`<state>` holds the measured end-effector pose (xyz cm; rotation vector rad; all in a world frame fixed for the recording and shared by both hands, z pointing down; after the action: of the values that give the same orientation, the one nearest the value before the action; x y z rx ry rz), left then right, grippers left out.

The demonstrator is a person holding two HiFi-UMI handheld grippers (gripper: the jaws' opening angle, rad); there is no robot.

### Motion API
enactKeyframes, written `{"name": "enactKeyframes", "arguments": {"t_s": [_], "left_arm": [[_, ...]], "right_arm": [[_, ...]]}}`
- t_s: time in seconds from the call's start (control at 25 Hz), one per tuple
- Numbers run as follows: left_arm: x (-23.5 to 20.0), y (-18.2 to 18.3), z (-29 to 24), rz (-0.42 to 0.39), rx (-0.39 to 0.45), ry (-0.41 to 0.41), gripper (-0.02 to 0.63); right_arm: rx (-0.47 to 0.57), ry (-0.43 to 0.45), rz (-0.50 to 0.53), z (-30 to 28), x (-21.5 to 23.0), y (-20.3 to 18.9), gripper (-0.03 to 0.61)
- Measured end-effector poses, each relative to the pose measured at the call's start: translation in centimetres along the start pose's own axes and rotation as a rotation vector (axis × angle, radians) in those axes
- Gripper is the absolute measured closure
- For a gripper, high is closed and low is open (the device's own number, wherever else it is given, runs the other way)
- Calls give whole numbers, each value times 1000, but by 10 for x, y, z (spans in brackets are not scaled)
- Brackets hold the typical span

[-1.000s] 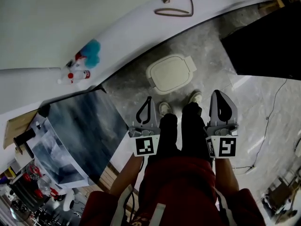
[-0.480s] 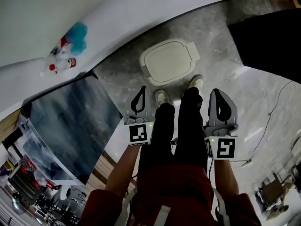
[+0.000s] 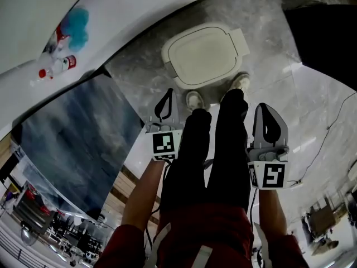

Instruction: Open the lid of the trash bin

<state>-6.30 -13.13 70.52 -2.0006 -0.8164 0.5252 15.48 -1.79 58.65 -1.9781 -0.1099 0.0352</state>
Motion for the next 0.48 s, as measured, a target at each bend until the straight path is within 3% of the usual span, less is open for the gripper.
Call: {"name": "enactKeyframes", "arguments": {"t_s": [0.2, 0.48], "left_arm": [[-4, -40, -18, 26, -88, -15, 609], [-20, -67, -38, 28, -154, 2, 609]], "right_arm": [[-33, 31, -3, -6, -10, -22, 578], [-65, 45, -11, -9, -13, -37, 578]]}}
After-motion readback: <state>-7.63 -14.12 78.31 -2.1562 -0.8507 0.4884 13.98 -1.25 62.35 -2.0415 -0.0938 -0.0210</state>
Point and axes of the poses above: the fingertips, and each gripper's own axes: z backward along the fingers, x to its right, y out of its top, the point moved 3 cm from there along z, backward along the fingers, and after that the axes turned 6 degrees about x, right-handed, at the moved point
